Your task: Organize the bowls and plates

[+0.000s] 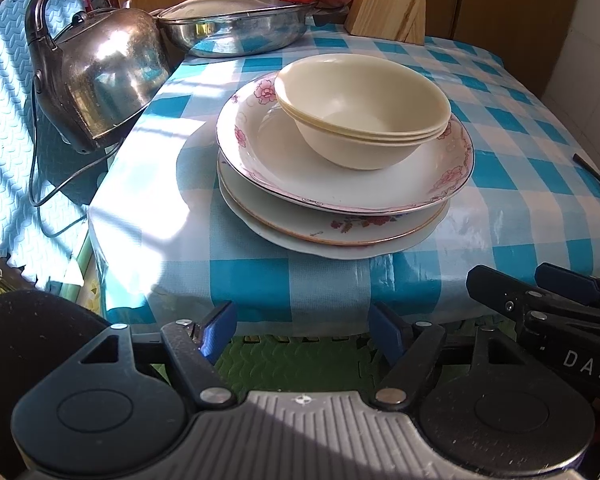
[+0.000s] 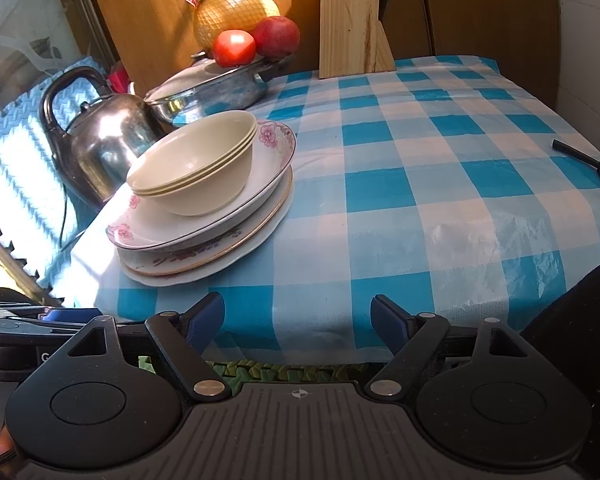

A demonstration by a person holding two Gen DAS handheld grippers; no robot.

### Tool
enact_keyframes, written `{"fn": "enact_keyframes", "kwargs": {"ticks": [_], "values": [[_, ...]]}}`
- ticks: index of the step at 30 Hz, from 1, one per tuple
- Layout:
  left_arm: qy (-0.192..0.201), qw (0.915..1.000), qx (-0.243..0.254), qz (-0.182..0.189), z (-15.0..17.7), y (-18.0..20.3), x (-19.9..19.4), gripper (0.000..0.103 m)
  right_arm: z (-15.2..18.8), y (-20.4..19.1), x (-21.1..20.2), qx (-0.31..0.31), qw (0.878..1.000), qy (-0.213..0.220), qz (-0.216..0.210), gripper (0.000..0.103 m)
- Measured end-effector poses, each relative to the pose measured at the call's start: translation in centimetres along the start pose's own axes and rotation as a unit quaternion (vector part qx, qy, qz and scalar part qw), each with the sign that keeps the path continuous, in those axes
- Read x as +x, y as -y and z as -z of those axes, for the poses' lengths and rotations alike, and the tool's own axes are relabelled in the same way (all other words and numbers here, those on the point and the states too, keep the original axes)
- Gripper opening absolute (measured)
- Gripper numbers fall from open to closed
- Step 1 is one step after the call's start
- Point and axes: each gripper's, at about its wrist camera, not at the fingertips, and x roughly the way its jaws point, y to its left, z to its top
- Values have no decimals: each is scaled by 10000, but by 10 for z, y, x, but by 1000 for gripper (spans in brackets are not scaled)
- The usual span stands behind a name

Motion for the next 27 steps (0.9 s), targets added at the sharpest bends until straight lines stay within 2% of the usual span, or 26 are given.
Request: {"fn": "enact_keyframes", "kwargs": {"ticks": [27], "values": [[-147,9999,-49,61,-1,-1,5,68,1,-2,4,-61,9999,-95,92,86]]}}
